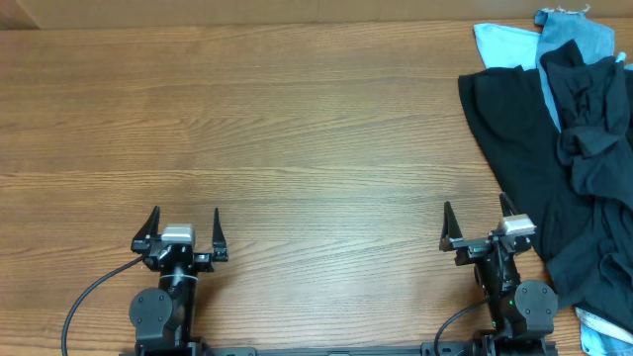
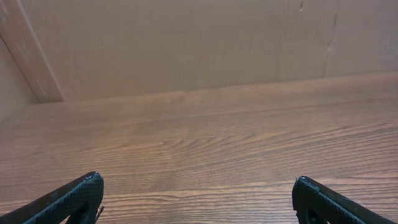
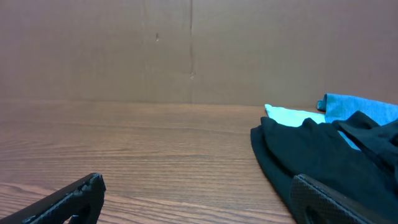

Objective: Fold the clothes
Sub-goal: 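Move the right gripper toward the clothes pile on the right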

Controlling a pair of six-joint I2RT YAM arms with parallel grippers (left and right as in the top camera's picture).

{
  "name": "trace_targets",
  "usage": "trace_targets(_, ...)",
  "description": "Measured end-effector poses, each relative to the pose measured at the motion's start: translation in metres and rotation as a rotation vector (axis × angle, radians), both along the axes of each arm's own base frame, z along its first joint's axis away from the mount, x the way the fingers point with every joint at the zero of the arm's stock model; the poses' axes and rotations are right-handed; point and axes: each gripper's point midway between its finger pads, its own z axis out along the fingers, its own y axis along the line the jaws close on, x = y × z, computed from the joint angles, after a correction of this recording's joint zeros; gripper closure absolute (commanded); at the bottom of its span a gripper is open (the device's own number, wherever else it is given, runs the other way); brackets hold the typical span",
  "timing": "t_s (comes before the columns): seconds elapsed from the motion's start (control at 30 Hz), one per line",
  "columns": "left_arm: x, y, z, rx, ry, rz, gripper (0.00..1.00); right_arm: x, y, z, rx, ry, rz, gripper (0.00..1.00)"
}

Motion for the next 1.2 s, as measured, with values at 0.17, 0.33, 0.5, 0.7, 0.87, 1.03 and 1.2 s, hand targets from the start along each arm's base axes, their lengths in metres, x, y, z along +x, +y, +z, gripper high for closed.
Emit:
trace_targets(0.17, -0.001, 0.020, 0.000, 0.186, 0.010, 0.104, 0.00, 0.000, 0.000, 0.000, 0.000, 0.000, 0.000, 0.00)
trace_targets(0.33, -0.002, 0.027, 0.000, 0.246, 0.019, 0.140, 0.00, 0.000, 0.000, 0.000, 0.000, 0.000, 0.000, 0.00)
trace_targets(0.5, -0.002, 0.028, 0.000, 0.253, 0.019, 0.143, 0.00, 0.000, 0.000, 0.000, 0.000, 0.000, 0.000, 0.00)
trace_targets(0.7, -0.002, 0.028, 0.000, 0.254, 0.020, 0.144, 0.00, 0.000, 0.000, 0.000, 0.000, 0.000, 0.000, 0.00)
trace_targets(0.87, -0.002, 0.028, 0.000, 0.254, 0.020, 0.143, 0.00, 0.000, 0.000, 0.000, 0.000, 0.000, 0.000, 0.00)
trace_targets(1.03, -0.002, 0.028, 0.000, 0.254, 0.020, 0.143, 0.00, 0.000, 0.000, 0.000, 0.000, 0.000, 0.000, 0.00)
trace_targets(1.2, -0.002, 0.028, 0.000, 0.257, 0.020, 0.143, 0.00, 0.000, 0.000, 0.000, 0.000, 0.000, 0.000, 0.00)
